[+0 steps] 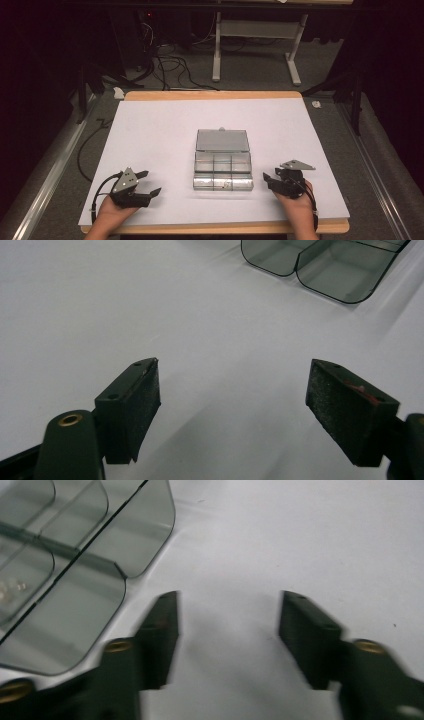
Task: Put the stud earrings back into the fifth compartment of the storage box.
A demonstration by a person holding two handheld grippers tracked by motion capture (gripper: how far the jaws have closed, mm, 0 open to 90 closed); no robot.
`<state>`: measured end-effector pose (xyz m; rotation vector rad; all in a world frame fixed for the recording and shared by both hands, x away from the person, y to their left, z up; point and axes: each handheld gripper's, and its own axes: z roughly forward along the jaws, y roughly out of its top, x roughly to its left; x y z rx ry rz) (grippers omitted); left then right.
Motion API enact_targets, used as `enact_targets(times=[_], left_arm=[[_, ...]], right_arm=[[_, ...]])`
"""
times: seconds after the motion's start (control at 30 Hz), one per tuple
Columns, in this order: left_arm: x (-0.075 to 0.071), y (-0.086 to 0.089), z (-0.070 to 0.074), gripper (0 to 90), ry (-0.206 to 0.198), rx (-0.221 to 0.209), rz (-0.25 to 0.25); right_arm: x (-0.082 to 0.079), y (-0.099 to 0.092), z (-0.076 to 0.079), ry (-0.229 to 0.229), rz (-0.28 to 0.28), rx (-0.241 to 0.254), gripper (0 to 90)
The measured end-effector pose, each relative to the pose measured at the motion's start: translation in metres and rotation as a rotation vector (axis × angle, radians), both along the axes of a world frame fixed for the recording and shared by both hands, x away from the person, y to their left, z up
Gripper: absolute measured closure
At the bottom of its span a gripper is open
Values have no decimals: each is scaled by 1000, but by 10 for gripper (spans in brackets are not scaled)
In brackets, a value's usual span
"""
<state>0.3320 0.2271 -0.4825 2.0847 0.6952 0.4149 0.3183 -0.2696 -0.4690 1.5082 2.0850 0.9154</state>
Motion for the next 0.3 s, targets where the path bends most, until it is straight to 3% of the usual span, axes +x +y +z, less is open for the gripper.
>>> enact_targets(times=[0.07,0.1,0.13,0.3], left_arm=[[0,-1,0,225,-1,7,3],[0,-1,0,225,-1,7,3],[0,-1,0,225,2,8,10],[1,-1,0,225,5,12,11]], right_arm=[[-4,0,1,-51,13,-50,409],[-4,0,1,-51,13,-50,409],[-1,-3,0,-36,6,4,391],[0,-6,2,-66,-9,-32,361]])
